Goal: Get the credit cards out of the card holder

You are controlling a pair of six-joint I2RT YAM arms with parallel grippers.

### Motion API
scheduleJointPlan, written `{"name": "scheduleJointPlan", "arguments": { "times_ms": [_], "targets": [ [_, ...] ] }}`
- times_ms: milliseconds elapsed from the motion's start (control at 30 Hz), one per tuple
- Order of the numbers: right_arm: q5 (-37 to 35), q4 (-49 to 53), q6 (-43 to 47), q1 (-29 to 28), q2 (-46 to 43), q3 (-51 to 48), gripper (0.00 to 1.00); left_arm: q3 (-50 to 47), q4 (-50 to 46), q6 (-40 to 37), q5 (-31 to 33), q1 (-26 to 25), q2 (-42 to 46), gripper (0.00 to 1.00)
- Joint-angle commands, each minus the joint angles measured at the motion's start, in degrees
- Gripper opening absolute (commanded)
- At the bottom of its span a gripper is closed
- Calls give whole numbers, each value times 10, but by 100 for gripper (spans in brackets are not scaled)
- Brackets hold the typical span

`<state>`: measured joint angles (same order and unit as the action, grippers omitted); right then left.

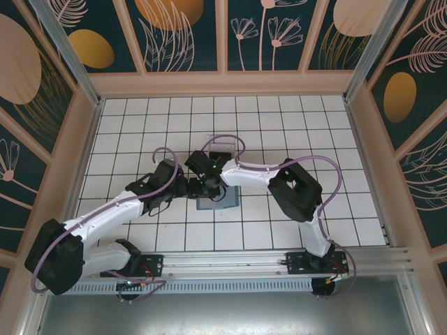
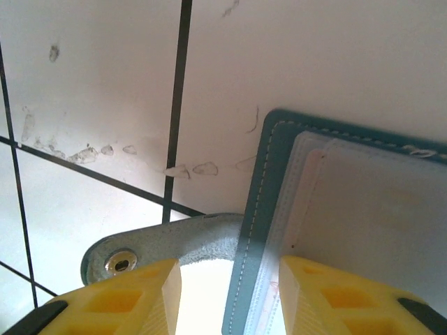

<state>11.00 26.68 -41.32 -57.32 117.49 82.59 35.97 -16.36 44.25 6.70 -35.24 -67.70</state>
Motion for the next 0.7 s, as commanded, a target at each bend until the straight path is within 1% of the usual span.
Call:
{"name": "scheduleJointPlan", "arguments": {
  "times_ms": [0,167,267,467,667],
  "targets": [
    [20,-19,-19,6,-18,-22,42,-5,-7,0,10,3,8,27],
    [28,-30,-30,13,-26,-53,42,-4,-6,-2,9,3,3,27],
    [19,-21,-31,14,-31,-57,42,-1,-5,-2,9,4,1,27],
    [-26,29,-21,12,-33,-39,42,0,-3,-3,8,4,-4,27],
    [-75,89,-11,4,-12,-16,41,2,-2,-3,7,3,-7,27]
  ]
}}
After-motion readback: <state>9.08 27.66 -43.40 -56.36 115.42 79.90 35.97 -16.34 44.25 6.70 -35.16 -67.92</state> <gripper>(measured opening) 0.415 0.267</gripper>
